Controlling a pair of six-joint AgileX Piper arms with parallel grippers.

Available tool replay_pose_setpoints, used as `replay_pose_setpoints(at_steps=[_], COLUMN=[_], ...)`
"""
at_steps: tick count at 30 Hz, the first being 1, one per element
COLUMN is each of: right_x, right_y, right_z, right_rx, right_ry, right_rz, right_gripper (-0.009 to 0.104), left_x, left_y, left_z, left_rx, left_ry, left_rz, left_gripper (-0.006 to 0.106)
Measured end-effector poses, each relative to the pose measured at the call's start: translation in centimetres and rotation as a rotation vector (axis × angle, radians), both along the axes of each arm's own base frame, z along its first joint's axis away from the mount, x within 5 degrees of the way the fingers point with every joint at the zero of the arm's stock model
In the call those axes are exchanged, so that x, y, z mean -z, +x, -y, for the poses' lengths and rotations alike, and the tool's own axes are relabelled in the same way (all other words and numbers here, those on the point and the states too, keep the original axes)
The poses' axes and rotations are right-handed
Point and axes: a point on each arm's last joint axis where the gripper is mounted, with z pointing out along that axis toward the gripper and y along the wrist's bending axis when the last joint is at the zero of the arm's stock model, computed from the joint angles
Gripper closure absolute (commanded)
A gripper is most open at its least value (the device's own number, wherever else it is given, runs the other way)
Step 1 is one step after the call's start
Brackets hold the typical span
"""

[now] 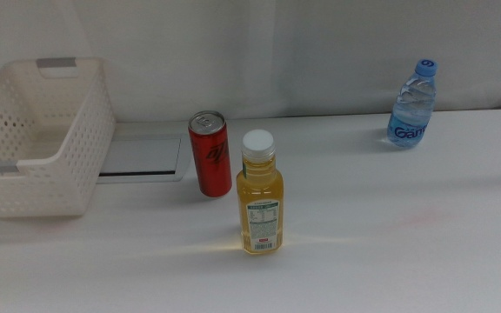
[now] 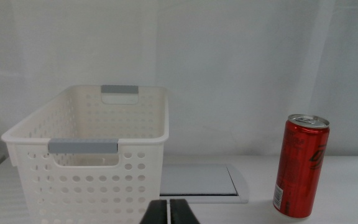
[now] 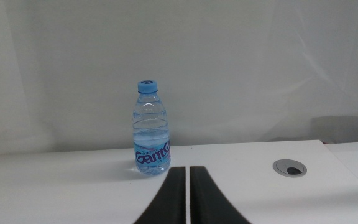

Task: Use arms to grab the bottles and put them into the dustbin to the left of the table.

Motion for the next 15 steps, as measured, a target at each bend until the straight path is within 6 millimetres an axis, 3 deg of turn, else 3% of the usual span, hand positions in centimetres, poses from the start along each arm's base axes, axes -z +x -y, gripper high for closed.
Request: replay_pose_setpoints(at_steps=[6, 7, 9, 11, 12, 13, 15], right_x=[0.13, 0.15, 0.24, 0.29, 0.29, 0.29, 0.24], right_y=[-0.01, -0.01, -0.01, -0.02, -0.01, -0.01, -0.01], right_z=[-0.01, -0.01, -0.01, -0.01, 0.0, 0.01, 0.03], right_rx=[-0.001, -0.001, -0.001, 0.0, 0.001, 0.003, 0.006], right_ry=[0.002, 0.002, 0.001, 0.01, 0.023, 0.039, 0.058], right_rz=[-0.015, -0.016, -0.027, -0.032, -0.033, -0.035, -0.031], right_gripper=[0.098, 0.09, 0.06, 0.022, 0.002, -0.008, -0.008], left_x=[0.0, -0.04, -0.1, -0.17, -0.21, -0.23, -0.3], left_y=[0.0, 0.0, 0.01, 0.01, 0.01, 0.01, 0.01], left_z=[0.0, 0.0, 0.0, -0.01, -0.01, -0.01, -0.01], left_rx=[0.0, 0.0, -0.001, -0.003, -0.004, -0.005, -0.006], left_ry=[0.0, 0.0, -0.011, -0.04, -0.06, -0.083, -0.117], left_rz=[0.0, 0.004, 0.011, 0.02, 0.024, 0.027, 0.035], left_gripper=[0.103, 0.098, 0.07, 0.043, 0.023, 0.007, 0.009])
